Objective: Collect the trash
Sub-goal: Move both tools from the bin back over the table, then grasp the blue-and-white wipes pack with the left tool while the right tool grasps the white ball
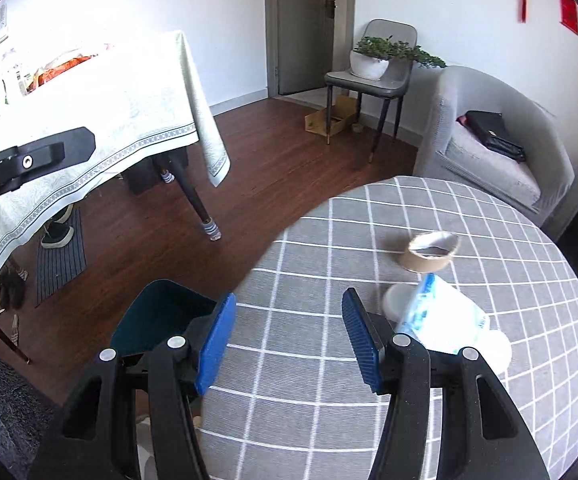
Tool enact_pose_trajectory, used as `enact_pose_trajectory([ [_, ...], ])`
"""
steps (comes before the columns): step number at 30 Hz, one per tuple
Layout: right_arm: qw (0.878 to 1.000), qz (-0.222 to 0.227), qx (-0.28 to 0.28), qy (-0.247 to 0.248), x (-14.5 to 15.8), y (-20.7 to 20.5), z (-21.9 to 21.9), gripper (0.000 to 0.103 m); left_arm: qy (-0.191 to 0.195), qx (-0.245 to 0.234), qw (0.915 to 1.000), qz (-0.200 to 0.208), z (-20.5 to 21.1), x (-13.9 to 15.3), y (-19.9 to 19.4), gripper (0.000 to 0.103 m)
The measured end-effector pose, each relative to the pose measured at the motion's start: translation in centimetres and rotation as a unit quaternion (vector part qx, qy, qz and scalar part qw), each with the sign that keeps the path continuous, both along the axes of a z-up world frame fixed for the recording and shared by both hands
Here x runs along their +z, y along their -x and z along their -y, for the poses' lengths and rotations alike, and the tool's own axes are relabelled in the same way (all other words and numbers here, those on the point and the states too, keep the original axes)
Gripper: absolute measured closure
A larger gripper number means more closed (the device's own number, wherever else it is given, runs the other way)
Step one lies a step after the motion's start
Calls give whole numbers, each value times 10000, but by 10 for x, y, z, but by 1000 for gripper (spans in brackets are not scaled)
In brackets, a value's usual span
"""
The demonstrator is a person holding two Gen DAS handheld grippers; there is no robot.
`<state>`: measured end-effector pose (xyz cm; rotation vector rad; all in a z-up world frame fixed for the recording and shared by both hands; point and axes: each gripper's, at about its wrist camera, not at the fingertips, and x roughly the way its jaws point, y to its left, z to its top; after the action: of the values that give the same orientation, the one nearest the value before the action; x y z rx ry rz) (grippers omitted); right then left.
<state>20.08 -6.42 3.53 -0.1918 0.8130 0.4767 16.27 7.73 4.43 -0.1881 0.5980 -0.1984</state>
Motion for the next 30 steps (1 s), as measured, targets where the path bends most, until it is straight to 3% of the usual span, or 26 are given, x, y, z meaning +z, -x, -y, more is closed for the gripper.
enact_pose_trajectory([
  [14, 9959, 108, -886, 126, 5, -2, 108, 47, 160, -515, 9979, -364, 90, -24, -22, 28],
  [30, 9892, -176, -1456, 57, -10, -1, 175, 47, 389, -624, 9910, -1120, 163, -76, -62, 32],
])
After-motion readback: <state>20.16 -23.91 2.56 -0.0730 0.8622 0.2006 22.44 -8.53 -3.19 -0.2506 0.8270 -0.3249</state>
